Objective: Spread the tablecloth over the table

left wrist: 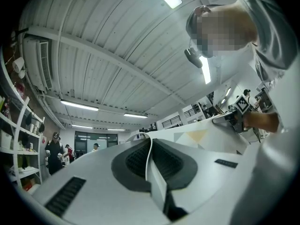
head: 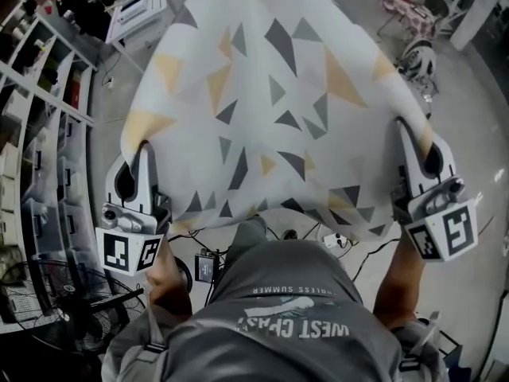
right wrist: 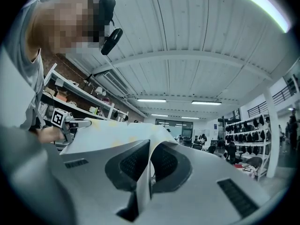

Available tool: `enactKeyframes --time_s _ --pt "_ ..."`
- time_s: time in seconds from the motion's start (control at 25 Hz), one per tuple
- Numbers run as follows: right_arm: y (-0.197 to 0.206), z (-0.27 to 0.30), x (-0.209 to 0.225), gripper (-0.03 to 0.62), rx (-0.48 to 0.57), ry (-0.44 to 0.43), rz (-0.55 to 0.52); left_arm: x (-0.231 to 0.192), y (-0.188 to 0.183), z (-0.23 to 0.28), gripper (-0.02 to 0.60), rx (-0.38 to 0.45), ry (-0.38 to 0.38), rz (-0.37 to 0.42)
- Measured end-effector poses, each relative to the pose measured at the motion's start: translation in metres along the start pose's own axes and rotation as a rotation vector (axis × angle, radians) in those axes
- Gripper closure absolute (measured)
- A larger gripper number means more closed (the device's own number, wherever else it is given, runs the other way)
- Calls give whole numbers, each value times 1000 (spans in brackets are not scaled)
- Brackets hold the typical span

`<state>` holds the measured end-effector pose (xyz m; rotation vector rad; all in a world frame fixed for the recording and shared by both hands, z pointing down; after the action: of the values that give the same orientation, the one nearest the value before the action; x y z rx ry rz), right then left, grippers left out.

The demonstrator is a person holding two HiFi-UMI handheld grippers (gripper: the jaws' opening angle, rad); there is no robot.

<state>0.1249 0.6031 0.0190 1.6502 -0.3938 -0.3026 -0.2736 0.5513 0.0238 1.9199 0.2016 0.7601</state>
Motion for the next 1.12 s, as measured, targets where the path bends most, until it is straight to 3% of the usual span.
enactKeyframes --time_s 0.24,0.44,0.68,1.12 --pt "14 88 31 580 -9 38 6 -56 59 73 581 5 23 -18" --pt "9 112 54 580 -22 34 15 -63 65 104 581 -9 26 -22" --pt "29 249 79 580 -42 41 22 -150 142 185 581 -20 35 -40" --pt "27 231 58 580 -32 145 4 -160 156 182 581 44 96 -78"
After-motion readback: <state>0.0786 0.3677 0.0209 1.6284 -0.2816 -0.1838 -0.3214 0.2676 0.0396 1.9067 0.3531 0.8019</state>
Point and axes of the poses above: the fingertips, and each gripper's own axes: z forward along the fingers, x to its right, y out of its underside, the point moved 5 cm from there along -z, backward along the fingers, and after that the axes turned 11 degrees about z, right-handed, at the moved point
